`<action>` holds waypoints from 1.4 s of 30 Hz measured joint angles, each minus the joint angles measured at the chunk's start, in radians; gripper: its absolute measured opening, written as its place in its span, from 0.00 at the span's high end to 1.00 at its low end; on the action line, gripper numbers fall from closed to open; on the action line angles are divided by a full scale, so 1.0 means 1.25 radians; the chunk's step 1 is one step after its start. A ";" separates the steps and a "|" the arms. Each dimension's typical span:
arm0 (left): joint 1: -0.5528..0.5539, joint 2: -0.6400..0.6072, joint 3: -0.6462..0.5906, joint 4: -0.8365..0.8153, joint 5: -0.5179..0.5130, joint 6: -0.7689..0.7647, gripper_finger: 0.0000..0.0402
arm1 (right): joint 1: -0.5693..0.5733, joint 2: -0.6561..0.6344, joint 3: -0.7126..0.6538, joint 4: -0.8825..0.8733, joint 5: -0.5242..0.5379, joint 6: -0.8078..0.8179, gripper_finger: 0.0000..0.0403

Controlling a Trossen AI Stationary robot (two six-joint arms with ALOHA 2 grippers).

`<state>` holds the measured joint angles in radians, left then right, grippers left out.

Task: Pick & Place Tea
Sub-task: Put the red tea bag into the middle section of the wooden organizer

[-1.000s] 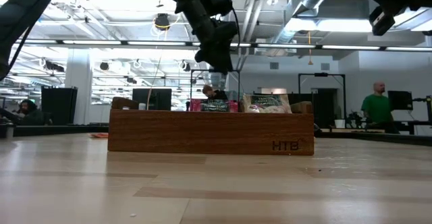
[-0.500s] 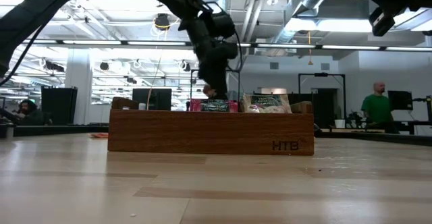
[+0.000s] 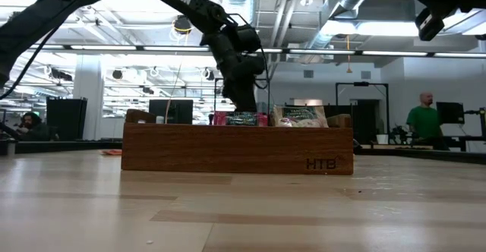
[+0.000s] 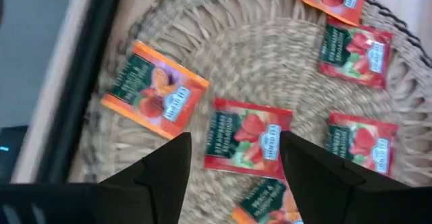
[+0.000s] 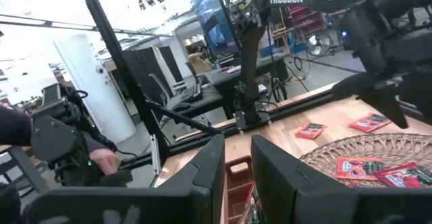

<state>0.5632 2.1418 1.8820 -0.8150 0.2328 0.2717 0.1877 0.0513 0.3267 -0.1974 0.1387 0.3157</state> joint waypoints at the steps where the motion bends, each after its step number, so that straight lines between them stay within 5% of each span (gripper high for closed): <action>1: 0.000 0.005 0.000 0.008 0.002 -0.005 0.46 | 0.000 0.000 0.000 0.000 0.000 0.000 0.84; 18: -0.002 0.087 0.000 0.025 -0.054 -0.110 0.46 | 0.000 0.000 0.000 -0.004 0.000 0.001 0.84; 24: -0.018 0.110 0.000 0.011 -0.065 -0.084 0.46 | 0.000 0.000 0.000 -0.010 0.000 0.000 0.84; 32: -0.049 0.128 0.000 0.030 -0.190 -0.005 0.46 | 0.000 0.000 0.001 -0.009 0.000 -0.001 0.84; 42: -0.050 0.134 0.000 0.012 -0.183 0.010 0.46 | 0.000 0.000 0.001 -0.009 0.000 -0.001 0.84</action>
<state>0.5011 2.3096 1.8816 -0.8002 0.0044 0.2840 0.1875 0.0513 0.3275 -0.2089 0.1390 0.3149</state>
